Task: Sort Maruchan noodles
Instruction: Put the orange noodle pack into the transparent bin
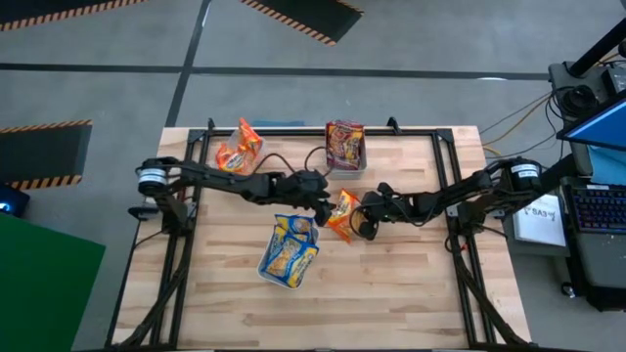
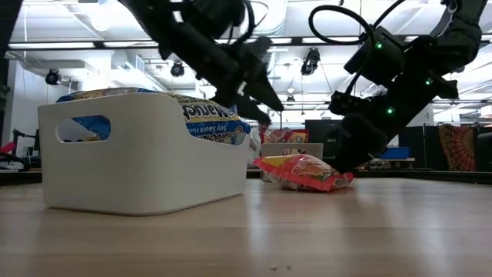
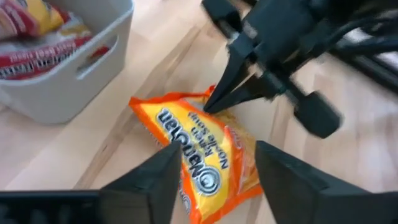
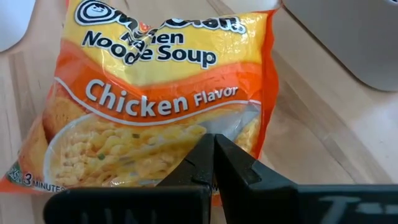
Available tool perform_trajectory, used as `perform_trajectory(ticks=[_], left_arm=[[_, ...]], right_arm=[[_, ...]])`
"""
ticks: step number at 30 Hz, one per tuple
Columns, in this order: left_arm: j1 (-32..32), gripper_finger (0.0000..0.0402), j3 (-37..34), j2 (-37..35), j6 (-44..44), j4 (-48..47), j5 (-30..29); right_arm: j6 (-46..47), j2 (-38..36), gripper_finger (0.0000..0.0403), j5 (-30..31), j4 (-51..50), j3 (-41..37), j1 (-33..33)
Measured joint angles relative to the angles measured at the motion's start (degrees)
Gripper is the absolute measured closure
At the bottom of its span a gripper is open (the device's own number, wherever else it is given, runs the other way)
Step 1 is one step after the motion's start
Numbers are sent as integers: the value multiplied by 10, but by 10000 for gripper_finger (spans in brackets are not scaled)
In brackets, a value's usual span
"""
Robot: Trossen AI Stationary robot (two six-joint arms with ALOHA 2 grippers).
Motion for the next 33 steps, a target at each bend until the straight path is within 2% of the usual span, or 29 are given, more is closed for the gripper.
perform_trajectory(ticks=[4,7,13,18,33], left_arm=[[0,176,42,40,7,-30,0],[1,161,77,71,16,-62,0],[6,163,124,131,7,-91,0],[18,166,120,156,-29,-82,7],[17,168,114,203,-58,15,38]], right_arm=[[-5,-12,394,-1,4,0,0],[-8,-17,394,-1,4,-1,0],[-9,-20,394,0,5,-1,0],[-9,-20,394,0,6,-1,0],[-9,-20,394,1,14,-1,0]])
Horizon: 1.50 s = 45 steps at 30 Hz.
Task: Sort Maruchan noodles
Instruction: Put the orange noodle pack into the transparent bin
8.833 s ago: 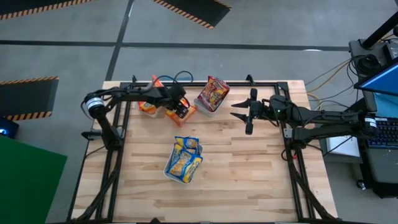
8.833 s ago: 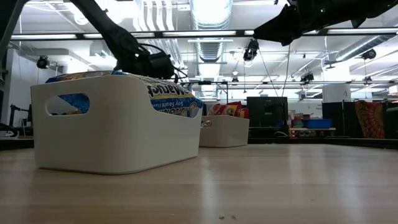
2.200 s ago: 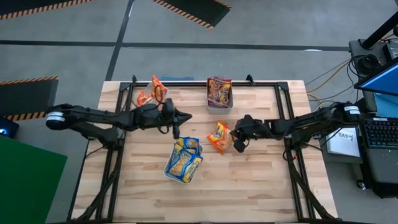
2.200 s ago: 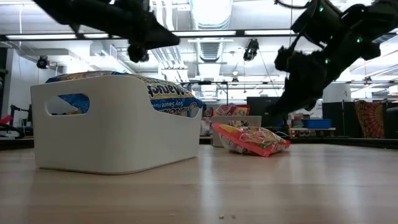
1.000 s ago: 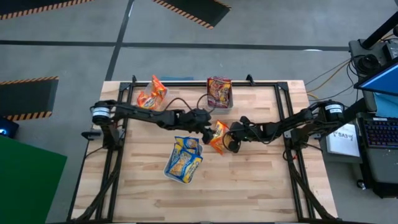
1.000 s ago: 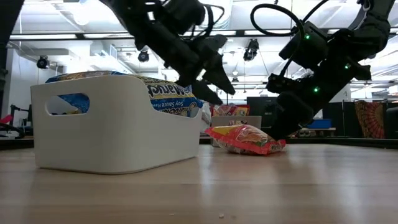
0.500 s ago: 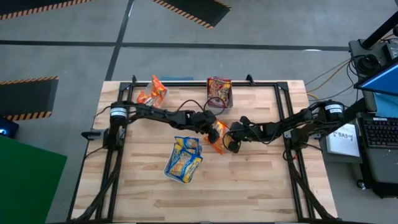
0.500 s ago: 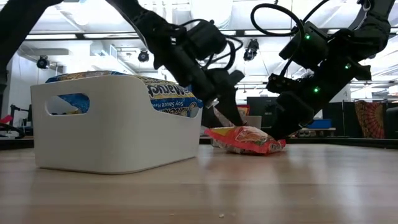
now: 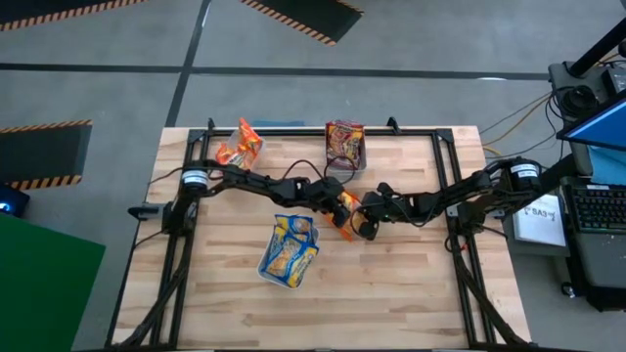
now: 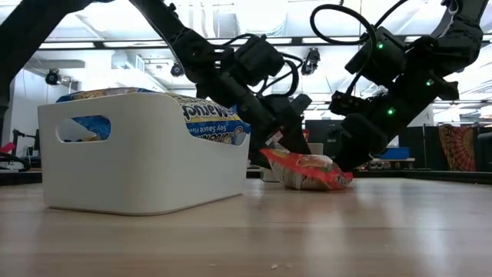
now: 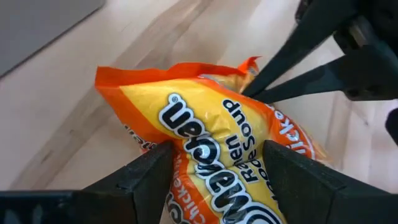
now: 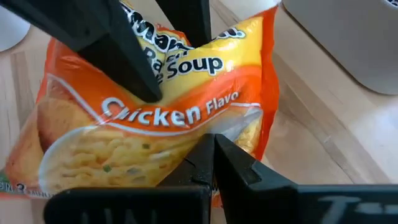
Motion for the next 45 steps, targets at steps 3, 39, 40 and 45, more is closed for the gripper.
perform_trajectory(ticks=[3,39,40,45], left_arm=[[-4,176,0,0,8,9,-3],[-49,402,-1,-199,269,-137,-116],[-48,401,-1,-217,284,-158,-131],[-40,401,-1,-314,356,-275,-230]], right_arm=[[0,0,394,0,0,0,0],[-67,-427,394,0,-105,0,0],[-71,-426,394,0,-105,0,0],[-72,-411,394,3,-102,0,0]])
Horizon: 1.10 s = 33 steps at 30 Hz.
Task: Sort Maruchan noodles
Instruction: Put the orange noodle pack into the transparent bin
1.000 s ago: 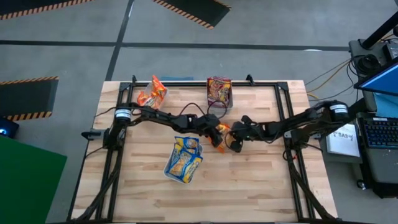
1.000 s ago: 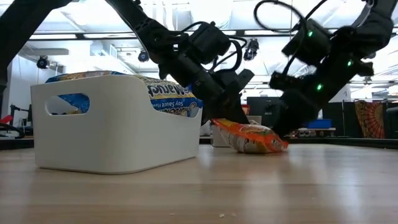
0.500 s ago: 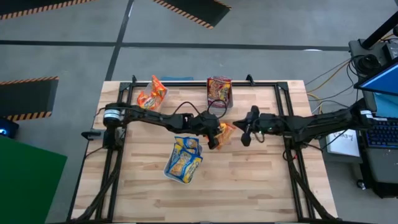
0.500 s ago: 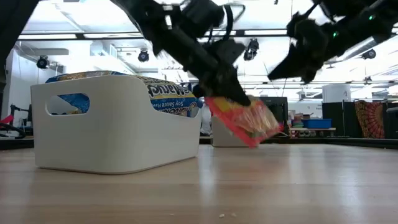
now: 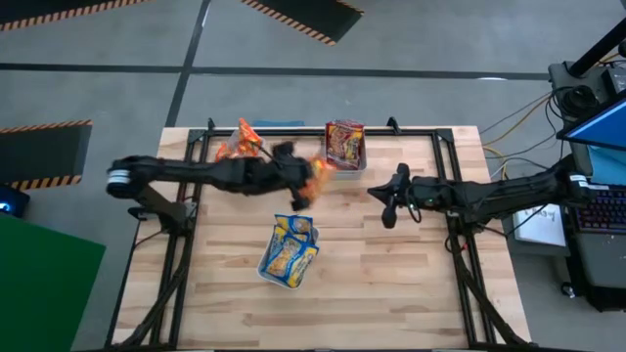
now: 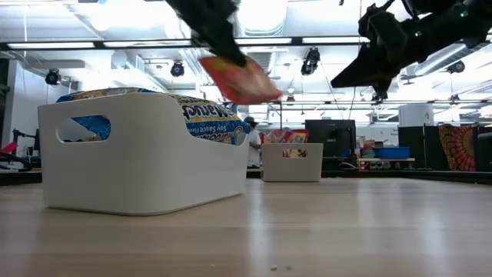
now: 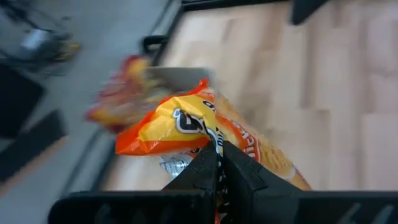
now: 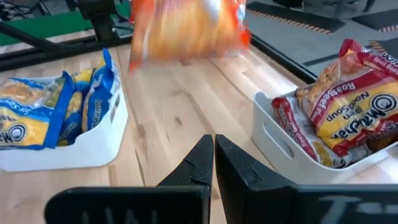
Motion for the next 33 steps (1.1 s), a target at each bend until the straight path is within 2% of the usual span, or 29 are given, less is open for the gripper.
perform_trajectory(ticks=[6,11,17,22,30,33], left_arm=[[55,401,1,-100,54,-129,-51],[146,401,1,-133,72,-210,-84],[278,401,0,-129,114,-268,-146],[362,401,0,-109,172,-277,-149],[416,401,0,-63,248,-286,-151],[417,401,0,-44,269,-312,-178]], right_arm=[[0,14,394,1,5,0,0],[-7,25,394,2,23,0,0],[-14,35,394,1,35,1,0],[-14,35,394,1,35,1,0],[-14,38,394,2,35,1,0],[-14,38,394,1,35,1,0]])
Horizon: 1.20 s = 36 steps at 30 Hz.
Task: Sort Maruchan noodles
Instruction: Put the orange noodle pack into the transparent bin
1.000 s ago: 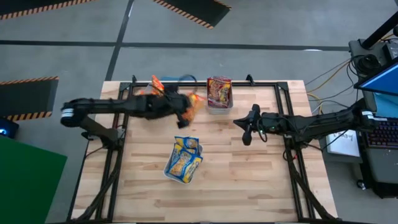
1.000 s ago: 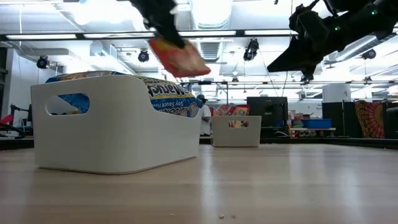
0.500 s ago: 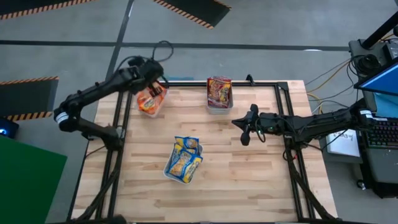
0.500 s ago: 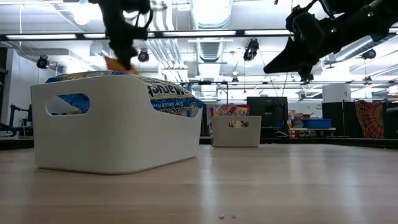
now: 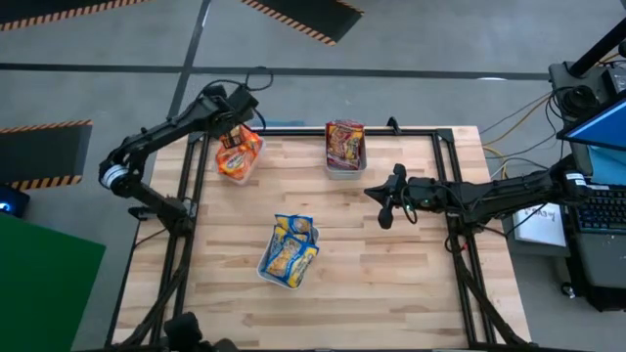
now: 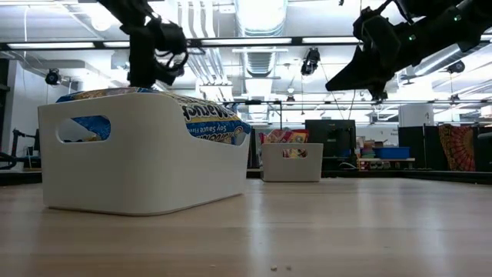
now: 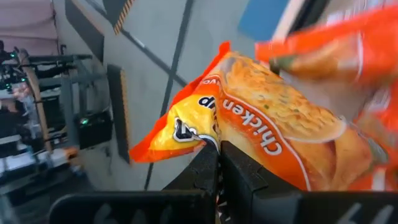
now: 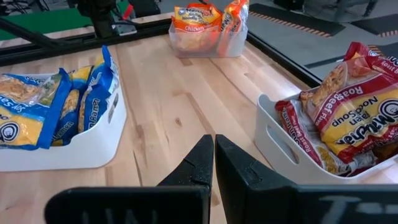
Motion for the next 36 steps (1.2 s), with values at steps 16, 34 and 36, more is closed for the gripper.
perform_trajectory(ticks=[16,34,36], left_arm=[[-15,401,0,23,-49,-76,163],[7,397,0,40,-248,-73,171],[36,384,0,40,-271,-74,215]], right_arm=[[0,0,394,0,0,0,0],[1,0,394,0,-1,0,0],[0,0,394,0,-1,0,0]])
